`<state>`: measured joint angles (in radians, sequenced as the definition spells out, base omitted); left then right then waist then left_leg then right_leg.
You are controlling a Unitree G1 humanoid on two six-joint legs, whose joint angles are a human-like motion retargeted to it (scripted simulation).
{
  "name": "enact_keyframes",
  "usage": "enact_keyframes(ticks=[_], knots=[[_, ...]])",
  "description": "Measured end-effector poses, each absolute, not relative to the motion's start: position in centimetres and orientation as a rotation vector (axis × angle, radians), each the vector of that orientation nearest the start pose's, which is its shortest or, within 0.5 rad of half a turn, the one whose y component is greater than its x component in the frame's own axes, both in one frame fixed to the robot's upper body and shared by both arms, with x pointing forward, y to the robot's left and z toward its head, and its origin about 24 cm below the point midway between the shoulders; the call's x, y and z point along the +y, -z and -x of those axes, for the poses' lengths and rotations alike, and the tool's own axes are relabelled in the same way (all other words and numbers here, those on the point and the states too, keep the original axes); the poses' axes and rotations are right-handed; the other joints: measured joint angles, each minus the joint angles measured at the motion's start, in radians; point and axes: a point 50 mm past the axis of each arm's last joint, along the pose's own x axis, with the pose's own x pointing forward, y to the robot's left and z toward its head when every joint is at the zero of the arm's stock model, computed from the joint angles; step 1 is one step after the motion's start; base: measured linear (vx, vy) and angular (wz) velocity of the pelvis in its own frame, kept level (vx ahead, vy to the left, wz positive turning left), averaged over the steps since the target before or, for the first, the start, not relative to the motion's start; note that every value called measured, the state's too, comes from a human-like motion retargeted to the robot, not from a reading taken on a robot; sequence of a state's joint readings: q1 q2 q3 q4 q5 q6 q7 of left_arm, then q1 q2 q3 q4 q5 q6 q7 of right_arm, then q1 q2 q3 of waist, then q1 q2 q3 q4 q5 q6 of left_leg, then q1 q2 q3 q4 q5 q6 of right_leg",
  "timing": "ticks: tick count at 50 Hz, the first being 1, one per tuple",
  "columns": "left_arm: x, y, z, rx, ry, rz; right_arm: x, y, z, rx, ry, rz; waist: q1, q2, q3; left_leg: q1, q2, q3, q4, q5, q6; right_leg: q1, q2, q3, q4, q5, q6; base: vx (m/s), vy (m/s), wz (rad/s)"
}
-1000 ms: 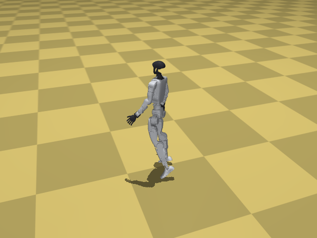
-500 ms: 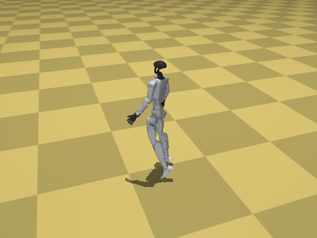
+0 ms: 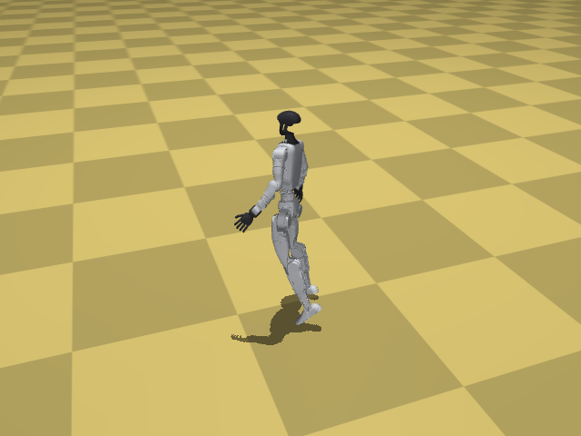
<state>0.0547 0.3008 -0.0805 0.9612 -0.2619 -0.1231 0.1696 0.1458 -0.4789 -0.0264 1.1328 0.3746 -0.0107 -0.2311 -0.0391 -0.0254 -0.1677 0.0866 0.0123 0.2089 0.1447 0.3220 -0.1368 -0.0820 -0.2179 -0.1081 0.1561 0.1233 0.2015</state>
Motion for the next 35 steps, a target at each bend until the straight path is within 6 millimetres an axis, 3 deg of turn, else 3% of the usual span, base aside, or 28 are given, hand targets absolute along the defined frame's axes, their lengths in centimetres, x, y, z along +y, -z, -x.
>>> enact_keyframes(ticks=[7, 15, 20, 27, 30, 35], knots=[[26.2, 12.9, -12.8, 0.880, -0.350, -0.177, -34.2, 12.4, -5.1, 1.173, 0.691, 0.260, -0.004, 0.032, 0.041, -0.028, 0.013, -0.040, -0.011, -0.147, -0.008, -0.018, -0.016, -0.089, 0.033, -0.030, -0.033, -0.09, 0.13, 0.82], [26.4, 12.3, -14.0, 0.835, -0.337, -0.187, -32.9, 12.5, -8.5, 1.138, 0.567, 0.350, 0.010, 0.038, 0.081, -0.069, 0.057, 0.288, -0.118, -0.282, 0.009, -0.016, -0.037, -0.236, 0.034, -0.070, -0.032, -0.10, 0.18, 1.00], [26.3, 11.9, -14.8, 0.799, -0.341, -0.176, -32.0, 11.8, -12.3, 1.053, 0.476, 0.426, 0.038, 0.046, 0.109, -0.085, 0.056, 0.465, -0.193, -0.290, -0.003, 0.002, -0.023, -0.310, 0.028, -0.114, -0.044, -0.08, 0.24, 0.86], [26.3, 11.8, -14.9, 0.791, -0.369, -0.175, -30.2, 9.5, -19.3, 0.870, 0.391, 0.512, 0.093, 0.031, 0.169, -0.106, 0.043, 0.458, -0.199, -0.413, 0.041, -0.006, -0.036, -0.367, 0.094, -0.184, -0.068, -0.05, 0.28, 0.48], [26.9, 12.1, -14.0, 0.824, -0.392, -0.204, -28.2, 8.6, -22.2, 0.796, 0.348, 0.512, 0.115, 0.013, 0.191, -0.110, 0.044, 0.438, -0.192, -0.439, 0.033, -0.028, -0.050, -0.377, 0.150, -0.195, -0.097, -0.03, 0.26, 0.20], [28.3, 12.8, -12.0, 0.913, -0.443, -0.267, -23.1, 7.2, -26.5, 0.665, 0.181, 0.524, 0.131, -0.008, 0.217, -0.110, 0.046, 0.406, -0.194, -0.432, -0.021, -0.089, -0.052, -0.325, 0.263, -0.215, -0.145, -0.02, 0.20, 0.30]])
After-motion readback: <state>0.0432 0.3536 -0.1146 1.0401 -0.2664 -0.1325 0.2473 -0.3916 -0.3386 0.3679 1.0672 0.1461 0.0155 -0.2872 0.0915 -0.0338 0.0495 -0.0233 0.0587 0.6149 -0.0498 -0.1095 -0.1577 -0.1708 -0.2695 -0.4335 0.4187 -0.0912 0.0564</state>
